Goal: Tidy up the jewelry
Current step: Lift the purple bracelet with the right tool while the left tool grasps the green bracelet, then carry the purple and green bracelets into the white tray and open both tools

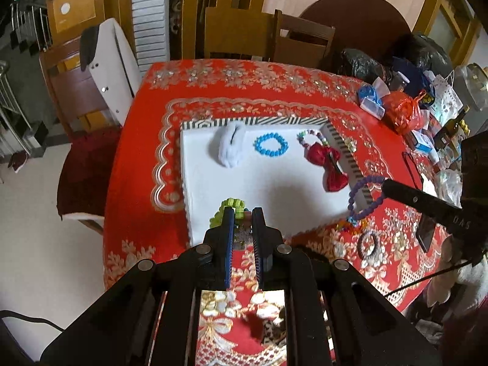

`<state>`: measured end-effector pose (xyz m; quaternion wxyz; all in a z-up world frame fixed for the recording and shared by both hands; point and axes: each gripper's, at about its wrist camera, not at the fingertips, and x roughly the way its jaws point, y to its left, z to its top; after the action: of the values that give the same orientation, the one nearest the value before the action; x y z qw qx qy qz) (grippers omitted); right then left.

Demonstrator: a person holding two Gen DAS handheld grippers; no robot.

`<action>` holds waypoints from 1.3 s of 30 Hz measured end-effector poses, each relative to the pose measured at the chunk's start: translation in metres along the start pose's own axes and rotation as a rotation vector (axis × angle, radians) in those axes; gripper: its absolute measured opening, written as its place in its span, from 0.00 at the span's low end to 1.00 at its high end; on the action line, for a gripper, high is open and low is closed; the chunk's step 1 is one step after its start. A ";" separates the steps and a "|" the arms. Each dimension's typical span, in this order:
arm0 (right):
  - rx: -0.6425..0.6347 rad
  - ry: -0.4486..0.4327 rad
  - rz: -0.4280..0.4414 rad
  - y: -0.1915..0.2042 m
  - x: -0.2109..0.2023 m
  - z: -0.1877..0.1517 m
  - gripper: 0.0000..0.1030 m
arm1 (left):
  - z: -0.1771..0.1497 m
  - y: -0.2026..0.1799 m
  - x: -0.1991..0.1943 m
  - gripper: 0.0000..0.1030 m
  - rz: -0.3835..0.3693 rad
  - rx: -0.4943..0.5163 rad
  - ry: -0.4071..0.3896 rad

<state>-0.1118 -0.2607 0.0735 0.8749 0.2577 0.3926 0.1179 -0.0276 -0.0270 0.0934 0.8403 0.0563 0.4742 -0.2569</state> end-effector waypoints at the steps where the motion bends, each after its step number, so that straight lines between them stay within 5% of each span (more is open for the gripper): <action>1: 0.004 0.002 -0.003 -0.003 0.002 0.002 0.09 | 0.002 -0.001 0.002 0.10 0.000 0.002 0.000; 14: 0.032 0.067 -0.061 -0.037 0.043 0.028 0.09 | 0.036 -0.032 0.073 0.10 -0.046 0.002 0.062; 20: 0.032 0.174 -0.052 -0.046 0.107 0.040 0.09 | 0.035 0.007 0.121 0.10 0.043 -0.072 0.148; 34: -0.009 0.326 -0.016 -0.031 0.213 0.065 0.09 | 0.030 0.053 0.148 0.10 0.191 -0.139 0.200; 39: 0.027 0.294 -0.001 -0.037 0.193 0.065 0.29 | 0.031 0.053 0.151 0.12 0.210 -0.137 0.198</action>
<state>0.0648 -0.2357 -0.0312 0.8045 0.2491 0.5183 0.1484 0.0849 -0.0492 -0.0225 0.8136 0.0730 0.5626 -0.1277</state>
